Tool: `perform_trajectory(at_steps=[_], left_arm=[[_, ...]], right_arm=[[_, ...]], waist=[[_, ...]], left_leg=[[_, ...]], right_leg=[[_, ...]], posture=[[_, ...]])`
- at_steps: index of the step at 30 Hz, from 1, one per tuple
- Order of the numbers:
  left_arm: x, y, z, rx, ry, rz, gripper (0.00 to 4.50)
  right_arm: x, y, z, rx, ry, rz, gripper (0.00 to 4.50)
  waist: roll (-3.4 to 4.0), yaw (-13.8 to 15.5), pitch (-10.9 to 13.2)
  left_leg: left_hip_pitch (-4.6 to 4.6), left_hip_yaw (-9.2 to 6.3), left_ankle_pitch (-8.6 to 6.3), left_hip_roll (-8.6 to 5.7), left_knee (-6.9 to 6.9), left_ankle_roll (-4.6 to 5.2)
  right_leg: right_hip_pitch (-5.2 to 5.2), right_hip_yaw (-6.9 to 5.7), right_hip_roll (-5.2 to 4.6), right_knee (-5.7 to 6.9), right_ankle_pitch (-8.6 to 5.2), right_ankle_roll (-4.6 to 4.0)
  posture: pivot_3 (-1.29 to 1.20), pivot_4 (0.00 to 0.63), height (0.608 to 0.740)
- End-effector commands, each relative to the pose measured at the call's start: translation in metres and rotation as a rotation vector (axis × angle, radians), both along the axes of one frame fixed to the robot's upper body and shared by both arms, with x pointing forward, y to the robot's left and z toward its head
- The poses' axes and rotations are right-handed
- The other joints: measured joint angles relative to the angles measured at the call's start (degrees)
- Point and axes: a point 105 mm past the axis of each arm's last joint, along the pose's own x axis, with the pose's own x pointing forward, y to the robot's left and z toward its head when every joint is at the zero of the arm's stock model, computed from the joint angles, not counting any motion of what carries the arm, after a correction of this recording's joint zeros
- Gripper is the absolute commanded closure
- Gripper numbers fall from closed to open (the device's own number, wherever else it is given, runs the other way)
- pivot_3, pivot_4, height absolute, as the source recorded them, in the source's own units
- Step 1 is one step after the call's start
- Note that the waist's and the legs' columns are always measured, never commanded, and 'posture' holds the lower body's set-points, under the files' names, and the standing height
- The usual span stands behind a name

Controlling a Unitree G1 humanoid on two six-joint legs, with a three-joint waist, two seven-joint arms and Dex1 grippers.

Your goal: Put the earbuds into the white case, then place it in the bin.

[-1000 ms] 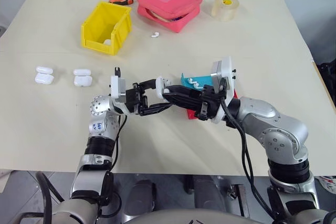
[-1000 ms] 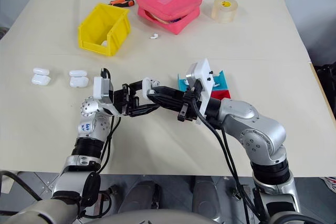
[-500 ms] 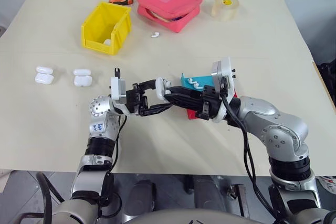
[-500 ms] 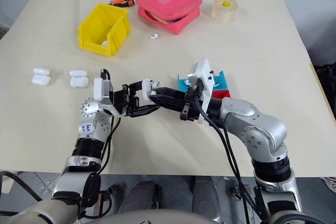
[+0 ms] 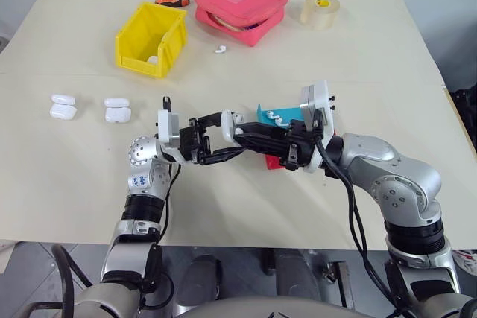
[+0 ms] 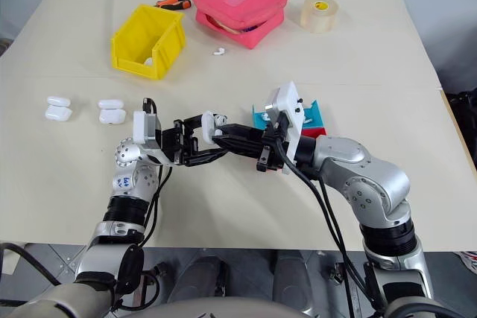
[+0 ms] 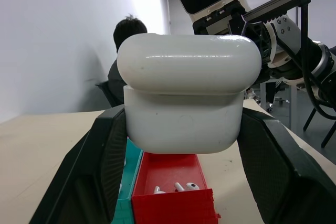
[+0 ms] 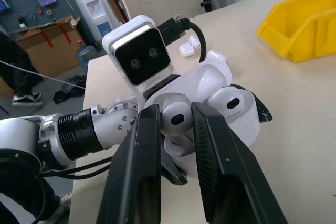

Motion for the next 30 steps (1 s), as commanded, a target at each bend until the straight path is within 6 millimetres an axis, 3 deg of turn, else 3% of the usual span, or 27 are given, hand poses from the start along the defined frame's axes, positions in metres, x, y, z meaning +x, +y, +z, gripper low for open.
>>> perform_trajectory(at_steps=[1, 2, 3, 6, 18, 30], left_arm=[[-0.008, -0.009, 0.023, -0.048, -0.116, -0.048, 1.72], [-0.008, -0.009, 0.023, -0.048, -0.116, -0.048, 1.72], [-0.008, -0.009, 0.023, -0.048, -0.115, -0.048, 1.72], [-0.008, -0.009, 0.023, -0.048, -0.114, -0.047, 1.72], [-0.007, -0.007, 0.019, -0.041, -0.100, -0.040, 1.72], [-0.004, -0.002, 0.013, -0.008, -0.067, -0.039, 1.72]], right_arm=[[0.005, -0.003, -0.014, -0.067, 0.047, -0.027, 4.01], [0.003, -0.002, -0.013, -0.058, 0.053, -0.013, 4.01], [0.002, -0.001, -0.011, -0.052, 0.049, -0.003, 3.30], [0.004, 0.000, -0.007, -0.046, 0.026, -0.010, 2.46], [-0.001, 0.000, 0.001, -0.040, -0.017, 0.009, 2.46], [-0.001, -0.005, 0.029, -0.040, -0.130, 0.003, 2.46]], waist=[[0.00, 0.0, 0.0], [0.00, 0.0, 0.0], [0.00, 0.0, 0.0], [0.00, 0.0, 0.0], [0.00, 0.0, 0.0], [0.00, 0.0, 0.0]], left_leg=[[0.00, 0.00, 0.00, 0.00, 0.00, 0.00], [0.00, 0.00, 0.00, 0.00, 0.00, 0.00], [0.00, 0.00, 0.00, 0.00, 0.00, 0.00], [0.00, 0.00, 0.00, 0.00, 0.00, 0.00], [0.00, 0.00, 0.00, 0.00, 0.00, 0.00], [0.00, -0.01, 0.00, 0.00, 0.00, 0.00]], right_leg=[[0.00, 0.00, 0.00, 0.00, 0.00, 0.00], [0.00, 0.00, 0.00, 0.00, 0.00, 0.00], [0.00, 0.00, 0.00, 0.00, 0.00, 0.00], [0.00, 0.00, 0.00, 0.00, 0.00, 0.00], [0.00, 0.00, 0.00, 0.00, 0.00, 0.00], [0.00, 0.00, 0.00, -0.01, 0.00, 0.00]], posture=[[0.00, 0.150, 0.740], [0.00, 0.150, 0.740], [0.00, 0.150, 0.740], [0.00, 0.150, 0.740], [0.00, 0.150, 0.740], [0.00, 0.150, 0.740]])
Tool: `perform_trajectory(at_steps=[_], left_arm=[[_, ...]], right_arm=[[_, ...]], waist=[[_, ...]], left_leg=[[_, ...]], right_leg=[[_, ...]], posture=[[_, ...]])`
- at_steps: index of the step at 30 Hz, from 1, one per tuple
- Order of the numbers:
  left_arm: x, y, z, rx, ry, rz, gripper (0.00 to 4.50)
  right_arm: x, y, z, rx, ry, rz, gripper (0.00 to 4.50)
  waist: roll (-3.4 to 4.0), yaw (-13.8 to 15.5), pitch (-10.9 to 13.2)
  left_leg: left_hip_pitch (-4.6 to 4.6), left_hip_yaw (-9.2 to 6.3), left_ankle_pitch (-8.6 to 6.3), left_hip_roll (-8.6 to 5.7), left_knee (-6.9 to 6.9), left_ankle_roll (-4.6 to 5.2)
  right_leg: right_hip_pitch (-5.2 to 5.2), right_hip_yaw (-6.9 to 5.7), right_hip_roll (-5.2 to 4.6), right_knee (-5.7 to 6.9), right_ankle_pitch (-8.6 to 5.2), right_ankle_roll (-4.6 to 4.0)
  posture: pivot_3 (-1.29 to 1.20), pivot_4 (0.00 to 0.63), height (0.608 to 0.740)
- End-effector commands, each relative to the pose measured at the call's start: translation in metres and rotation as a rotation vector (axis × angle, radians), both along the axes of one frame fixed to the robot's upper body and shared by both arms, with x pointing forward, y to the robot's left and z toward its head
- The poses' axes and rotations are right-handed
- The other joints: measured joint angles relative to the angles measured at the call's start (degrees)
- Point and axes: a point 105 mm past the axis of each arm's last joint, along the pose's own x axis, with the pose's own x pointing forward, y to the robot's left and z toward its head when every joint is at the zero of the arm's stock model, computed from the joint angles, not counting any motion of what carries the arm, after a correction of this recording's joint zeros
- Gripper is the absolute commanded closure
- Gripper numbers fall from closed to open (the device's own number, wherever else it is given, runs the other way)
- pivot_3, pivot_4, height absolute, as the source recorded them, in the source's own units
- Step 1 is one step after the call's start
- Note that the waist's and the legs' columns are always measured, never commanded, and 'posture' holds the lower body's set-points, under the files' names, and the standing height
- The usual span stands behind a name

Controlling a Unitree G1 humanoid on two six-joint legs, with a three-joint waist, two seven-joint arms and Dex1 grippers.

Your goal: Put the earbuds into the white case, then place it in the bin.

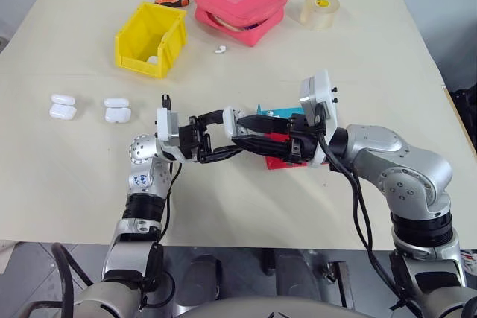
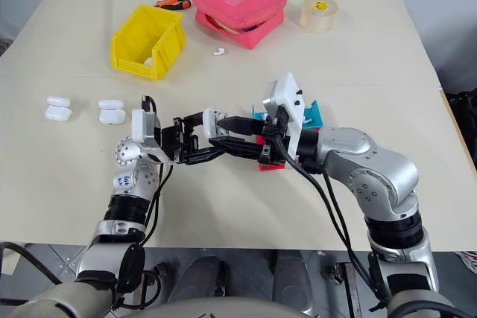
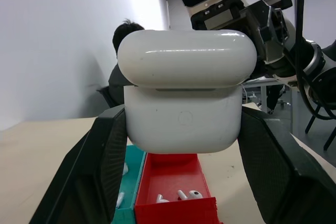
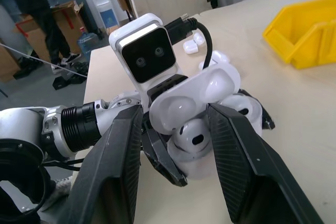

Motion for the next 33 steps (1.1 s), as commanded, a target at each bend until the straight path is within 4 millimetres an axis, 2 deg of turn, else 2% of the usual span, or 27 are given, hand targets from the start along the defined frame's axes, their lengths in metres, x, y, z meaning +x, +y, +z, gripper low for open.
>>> perform_trajectory(at_steps=[1, 12, 15, 19, 22, 26, 30, 33], left_arm=[[-0.005, -0.003, 0.008, -0.002, -0.052, -0.037, 1.72], [0.000, 0.000, 0.006, 0.018, -0.036, -0.027, 1.72], [0.003, 0.001, 0.003, 0.062, -0.026, -0.018, 1.72], [0.018, 0.003, -0.003, 0.196, 0.007, 0.063, 1.72], [0.029, 0.004, -0.005, 0.304, -0.007, 0.113, 1.72], [0.041, 0.003, -0.006, 0.443, -0.036, 0.161, 1.72], [0.046, -0.001, -0.010, 0.545, -0.088, 0.170, 1.72], [0.049, -0.005, -0.008, 0.547, -0.095, 0.173, 1.72]], right_arm=[[0.000, -0.005, 0.015, 0.006, -0.071, -0.025, 2.46], [-0.002, -0.015, 0.027, -0.021, -0.115, -0.057, 2.46], [-0.001, -0.023, 0.031, -0.047, -0.143, -0.098, 2.46], [0.005, -0.039, 0.032, -0.124, -0.177, -0.221, 2.46], [0.000, -0.046, 0.030, -0.188, -0.187, -0.261, 3.05], [-0.005, -0.043, 0.028, -0.319, -0.215, -0.314, 4.39], [-0.004, -0.023, 0.033, -0.362, -0.245, -0.297, 4.46], [-0.001, -0.007, 0.034, -0.363, -0.248, -0.268, 4.46]], waist=[[0.00, 0.0, 0.0], [0.00, 0.0, 0.0], [0.00, 0.0, 0.0], [0.00, 0.2, 0.0], [0.00, 0.3, 0.0], [0.00, 0.2, 0.0], [0.00, 0.0, 0.0], [0.00, -0.1, 0.0]], left_leg=[[0.00, 0.00, 0.00, 0.00, 0.00, 0.00], [-0.01, 0.00, 0.00, 0.00, 0.00, 0.00], [-0.01, 0.00, 0.00, 0.00, 0.00, 0.00], [-0.03, -0.01, 0.00, 0.00, 0.00, 0.00], [-0.02, 0.00, 0.00, 0.00, -0.01, 0.00], [-0.03, 0.00, 0.00, 0.00, -0.02, 0.01], [-0.04, -0.01, 0.00, 0.01, -0.03, 0.01], [-0.02, 0.02, 0.00, 0.02, -0.04, 0.00]], right_leg=[[0.00, 0.00, 0.00, 0.00, 0.00, 0.00], [0.00, -0.01, 0.00, -0.01, 0.00, 0.00], [0.00, 0.00, 0.00, -0.01, 0.00, 0.00], [0.00, -0.01, 0.00, -0.01, 0.00, 0.00], [0.00, -0.01, 0.00, -0.02, 0.00, 0.00], [-0.01, -0.02, 0.00, -0.03, 0.00, 0.00], [-0.04, -0.02, 0.00, -0.02, 0.00, 0.00], [-0.05, -0.01, 0.01, -0.02, 0.00, 0.00]], posture=[[0.00, 0.150, 0.740], [0.00, 0.150, 0.740], [0.00, 0.150, 0.740], [0.00, 0.150, 0.740], [0.00, 0.150, 0.740], [0.00, 0.150, 0.740], [0.00, 0.150, 0.740], [0.00, 0.150, 0.740]])
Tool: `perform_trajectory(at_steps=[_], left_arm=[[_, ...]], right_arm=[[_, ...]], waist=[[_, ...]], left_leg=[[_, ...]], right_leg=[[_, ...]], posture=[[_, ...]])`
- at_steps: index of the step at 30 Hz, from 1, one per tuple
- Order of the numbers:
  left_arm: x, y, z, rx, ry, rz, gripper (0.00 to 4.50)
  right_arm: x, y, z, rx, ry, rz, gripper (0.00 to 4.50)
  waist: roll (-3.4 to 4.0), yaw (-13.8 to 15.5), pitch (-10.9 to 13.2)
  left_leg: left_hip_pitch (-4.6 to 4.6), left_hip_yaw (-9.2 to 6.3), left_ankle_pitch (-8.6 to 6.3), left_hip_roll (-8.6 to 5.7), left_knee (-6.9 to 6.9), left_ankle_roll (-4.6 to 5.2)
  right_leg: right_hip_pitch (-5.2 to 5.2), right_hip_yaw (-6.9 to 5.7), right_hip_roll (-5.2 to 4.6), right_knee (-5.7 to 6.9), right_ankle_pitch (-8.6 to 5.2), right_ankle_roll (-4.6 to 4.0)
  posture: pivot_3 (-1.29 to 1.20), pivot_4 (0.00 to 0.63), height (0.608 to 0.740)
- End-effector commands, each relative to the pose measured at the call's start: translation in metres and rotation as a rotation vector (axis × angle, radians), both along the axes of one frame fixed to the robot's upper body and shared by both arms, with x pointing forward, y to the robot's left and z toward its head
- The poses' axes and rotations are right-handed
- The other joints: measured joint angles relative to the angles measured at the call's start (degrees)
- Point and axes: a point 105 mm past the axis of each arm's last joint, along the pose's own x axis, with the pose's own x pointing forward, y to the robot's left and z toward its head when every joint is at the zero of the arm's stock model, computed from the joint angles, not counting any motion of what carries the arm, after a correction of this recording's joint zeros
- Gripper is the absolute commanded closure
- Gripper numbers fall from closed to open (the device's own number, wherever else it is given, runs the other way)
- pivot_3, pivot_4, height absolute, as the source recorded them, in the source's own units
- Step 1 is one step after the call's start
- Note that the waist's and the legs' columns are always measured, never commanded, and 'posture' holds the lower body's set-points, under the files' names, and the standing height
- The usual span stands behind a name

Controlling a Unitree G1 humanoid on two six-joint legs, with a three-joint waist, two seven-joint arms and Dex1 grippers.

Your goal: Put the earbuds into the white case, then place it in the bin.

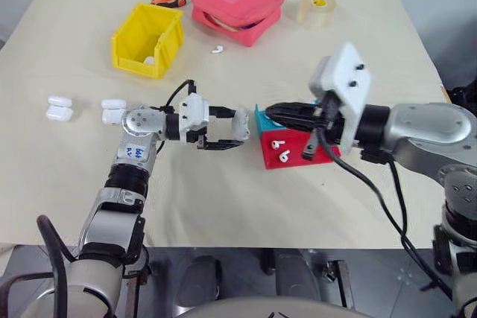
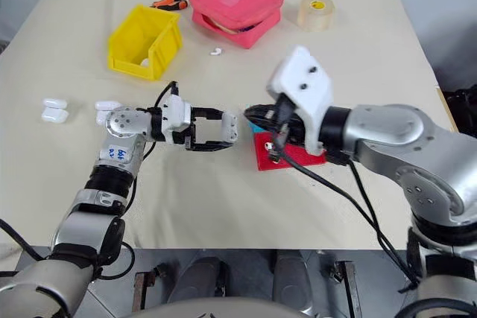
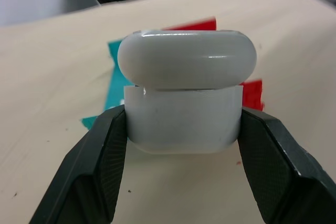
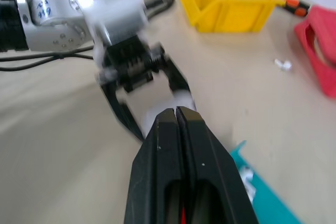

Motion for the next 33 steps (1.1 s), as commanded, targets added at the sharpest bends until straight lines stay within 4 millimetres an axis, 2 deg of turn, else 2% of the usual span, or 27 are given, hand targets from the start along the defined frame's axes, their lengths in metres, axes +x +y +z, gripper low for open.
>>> perform_trajectory(at_steps=[1, 6, 15, 19, 28, 31, 33], left_arm=[[0.004, -0.004, 0.009, -0.008, -0.034, 0.005, 1.72], [0.000, -0.009, 0.015, -0.040, -0.049, -0.010, 1.72], [-0.015, -0.011, 0.018, -0.094, -0.057, -0.046, 1.72], [-0.017, -0.003, 0.022, -0.120, -0.060, -0.015, 1.72], [-0.012, 0.010, 0.028, -0.171, -0.055, 0.083, 1.72], [-0.013, 0.012, 0.026, -0.170, -0.047, 0.096, 1.72], [-0.013, 0.012, 0.025, -0.172, -0.044, 0.099, 1.72]], right_arm=[[0.000, 0.016, 0.000, -0.011, -0.014, 0.030, 4.46], [0.011, 0.030, -0.019, -0.099, 0.001, 0.045, 4.46], [0.033, 0.032, -0.021, -0.117, -0.047, 0.055, 4.46], [0.044, 0.013, -0.024, -0.155, -0.044, 0.012, 4.46], [0.047, -0.027, -0.032, -0.221, -0.006, -0.060, 4.46], [0.053, -0.034, -0.024, -0.198, -0.035, -0.093, 4.46], [0.054, -0.030, -0.014, -0.152, -0.053, -0.082, 4.46]], waist=[[0.00, 0.0, 0.0], [0.00, 0.2, 0.0], [0.00, -0.1, 0.0], [0.00, -0.1, 0.0], [0.00, 0.0, 0.0], [0.00, -0.1, 0.0], [0.00, 0.0, 0.0]], left_leg=[[-0.01, 0.00, 0.00, 0.00, 0.00, 0.00], [-0.07, -0.01, 0.00, -0.05, 0.03, 0.02], [-0.05, 0.02, -0.01, -0.01, 0.03, 0.02], [-0.04, 0.03, -0.01, -0.01, 0.03, 0.02], [-0.07, 0.00, -0.01, -0.01, 0.05, 0.02], [-0.06, 0.02, -0.01, 0.01, 0.04, 0.02], [-0.06, 0.03, -0.01, 0.01, 0.04, 0.02]], right_leg=[[-0.01, 0.00, 0.00, 0.00, 0.00, 0.00], [-0.02, -0.09, -0.03, -0.01, 0.00, 0.00], [-0.03, -0.11, -0.01, 0.00, 0.00, 0.00], [-0.03, -0.10, -0.02, 0.00, 0.00, 0.00], [-0.03, -0.15, -0.04, -0.02, 0.00, 0.00], [-0.03, -0.15, -0.03, -0.01, 0.00, 0.00], [-0.04, -0.15, -0.03, -0.01, 0.00, 0.00]], posture=[[0.00, 0.150, 0.740], [0.00, 0.150, 0.740], [0.00, 0.150, 0.740], [0.00, 0.150, 0.740], [0.00, 0.150, 0.740], [0.00, 0.150, 0.740], [0.00, 0.150, 0.740]])
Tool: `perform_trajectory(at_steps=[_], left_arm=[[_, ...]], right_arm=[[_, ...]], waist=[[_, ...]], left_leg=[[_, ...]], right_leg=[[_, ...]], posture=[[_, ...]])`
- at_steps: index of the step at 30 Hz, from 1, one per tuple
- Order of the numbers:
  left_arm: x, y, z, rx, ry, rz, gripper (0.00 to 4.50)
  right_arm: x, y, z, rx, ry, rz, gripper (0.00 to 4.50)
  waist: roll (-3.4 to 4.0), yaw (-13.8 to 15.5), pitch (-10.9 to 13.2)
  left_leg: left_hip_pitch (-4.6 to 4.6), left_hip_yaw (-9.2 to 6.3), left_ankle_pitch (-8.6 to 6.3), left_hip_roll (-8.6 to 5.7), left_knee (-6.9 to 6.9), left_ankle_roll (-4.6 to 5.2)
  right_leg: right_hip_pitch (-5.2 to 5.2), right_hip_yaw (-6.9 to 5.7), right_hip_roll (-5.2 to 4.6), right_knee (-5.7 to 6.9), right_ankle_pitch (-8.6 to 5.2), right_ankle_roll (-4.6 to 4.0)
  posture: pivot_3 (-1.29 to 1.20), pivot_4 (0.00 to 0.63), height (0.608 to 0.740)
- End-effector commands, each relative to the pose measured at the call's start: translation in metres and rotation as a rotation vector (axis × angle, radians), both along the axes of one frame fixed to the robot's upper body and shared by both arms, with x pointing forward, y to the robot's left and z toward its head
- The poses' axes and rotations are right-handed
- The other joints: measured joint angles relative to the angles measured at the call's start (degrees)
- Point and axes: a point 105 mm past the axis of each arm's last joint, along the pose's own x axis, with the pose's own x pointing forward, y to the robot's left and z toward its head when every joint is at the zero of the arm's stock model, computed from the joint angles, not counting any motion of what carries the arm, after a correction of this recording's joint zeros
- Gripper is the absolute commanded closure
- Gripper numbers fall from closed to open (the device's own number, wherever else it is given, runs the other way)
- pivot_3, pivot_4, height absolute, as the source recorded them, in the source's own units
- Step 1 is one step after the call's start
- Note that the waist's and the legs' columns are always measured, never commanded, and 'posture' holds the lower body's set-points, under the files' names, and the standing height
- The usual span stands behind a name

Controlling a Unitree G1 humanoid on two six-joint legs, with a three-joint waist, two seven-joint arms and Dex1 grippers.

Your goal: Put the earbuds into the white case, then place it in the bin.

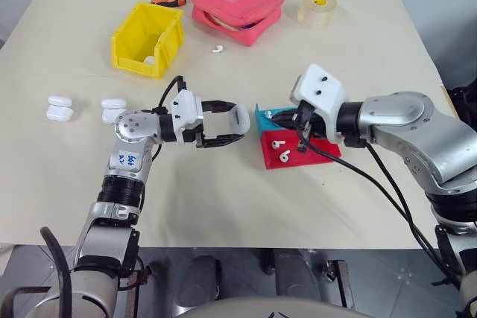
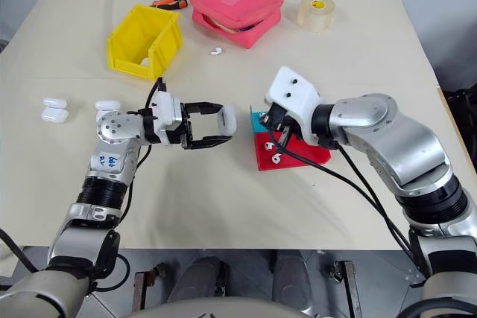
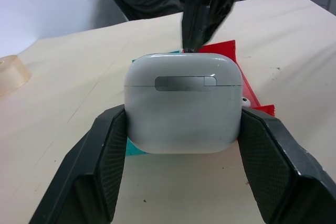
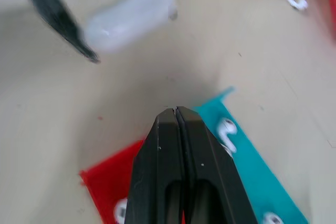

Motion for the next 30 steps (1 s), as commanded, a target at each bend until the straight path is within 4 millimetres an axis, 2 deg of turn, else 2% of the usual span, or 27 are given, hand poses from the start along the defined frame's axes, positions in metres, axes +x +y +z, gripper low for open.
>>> perform_trajectory(at_steps=[1, 6, 8, 10, 13, 16, 20, 22, 24, 27, 30], left_arm=[[-0.001, 0.002, 0.010, -0.033, -0.035, 0.009, 1.72], [0.005, 0.006, 0.017, -0.096, -0.057, 0.072, 1.72], [0.012, 0.013, 0.026, -0.166, -0.076, 0.142, 1.72], [0.020, 0.024, 0.034, -0.252, -0.086, 0.233, 1.72], [0.030, 0.039, 0.041, -0.331, -0.097, 0.351, 1.72], [0.037, 0.054, 0.051, -0.407, -0.119, 0.447, 1.72], [0.037, 0.068, 0.059, -0.452, -0.140, 0.511, 1.72], [0.035, 0.075, 0.059, -0.463, -0.147, 0.535, 1.72], [0.033, 0.080, 0.059, -0.472, -0.150, 0.554, 1.72], [0.030, 0.088, 0.057, -0.472, -0.156, 0.582, 1.72], [0.029, 0.104, 0.057, -0.476, -0.166, 0.648, 1.72]], right_arm=[[0.000, 0.003, 0.030, 0.077, -0.092, 0.023, 4.46], [-0.006, 0.015, 0.047, 0.249, -0.101, 0.070, 4.46], [-0.016, 0.013, 0.058, 0.389, -0.116, 0.131, 4.46], [-0.029, 0.001, 0.059, 0.468, -0.131, 0.193, 4.46], [-0.031, -0.027, 0.038, 0.507, -0.034, 0.158, 3.86], [-0.031, -0.050, 0.018, 0.490, -0.001, 0.122, 2.83], [-0.042, -0.060, 0.013, 0.498, 0.023, 0.185, 1.44], [-0.042, -0.062, 0.015, 0.506, 0.023, 0.206, 0.65], [-0.041, -0.062, 0.017, 0.514, 0.022, 0.215, 0.07], [-0.040, -0.062, 0.016, 0.508, 0.023, 0.221, 0.03], [-0.037, -0.060, 0.018, 0.505, 0.010, 0.228, 0.03]], waist=[[0.00, 0.0, 0.0], [0.00, 0.0, 0.0], [-0.01, 0.3, 0.0], [-0.01, 0.7, 0.0], [-0.01, 1.2, 0.0], [-0.01, 1.4, 0.0], [-0.01, 1.2, 0.0], [-0.01, 1.0, 0.0], [-0.01, 0.9, 0.0], [-0.01, 0.9, 0.0], [-0.01, 0.9, 0.0]], left_leg=[[0.00, 0.00, 0.00, 0.00, 0.00, 0.00], [0.00, -0.01, 0.00, 0.00, 0.01, 0.00], [-0.02, -0.03, 0.00, -0.01, 0.02, 0.00], [-0.05, -0.10, 0.00, -0.02, 0.04, 0.00], [-0.02, -0.04, 0.00, -0.03, 0.04, 0.00], [0.05, 0.01, 0.00, -0.03, 0.04, 0.01], [0.10, 0.04, 0.00, -0.02, 0.01, 0.01], [0.13, 0.08, 0.00, -0.01, 0.01, 0.01], [0.14, 0.08, 0.00, 0.01, 0.01, 0.00], [0.14, 0.07, 0.00, 0.02, 0.02, 0.00], [0.14, 0.07, 0.00, 0.01, 0.02, 0.00]], right_leg=[[0.00, 0.00, 0.00, 0.00, 0.00, 0.00], [0.00, -0.01, 0.00, 0.00, 0.00, 0.00], [0.00, -0.01, -0.01, 0.00, 0.00, 0.00], [0.04, -0.22, -0.07, -0.01, 0.00, 0.00], [0.07, -0.39, -0.11, -0.02, 0.00, 0.00], [0.13, -0.38, -0.11, -0.02, 0.01, -0.01], [0.15, -0.37, -0.11, -0.01, 0.04, -0.04], [0.15, -0.36, -0.11, -0.01, 0.05, -0.07], [0.15, -0.37, -0.10, -0.01, 0.05, -0.07], [0.15, -0.37, -0.10, -0.01, 0.05, -0.07], [0.15, -0.37, -0.10, -0.01, 0.05, -0.07]], posture=[[0.00, 0.150, 0.740], [0.00, 0.150, 0.740], [0.00, 0.150, 0.740], [0.00, 0.150, 0.740], [0.00, 0.150, 0.740], [0.00, 0.150, 0.740], [0.00, 0.150, 0.740], [0.00, 0.150, 0.740], [0.00, 0.150, 0.740], [0.00, 0.150, 0.740], [0.00, 0.150, 0.740]])
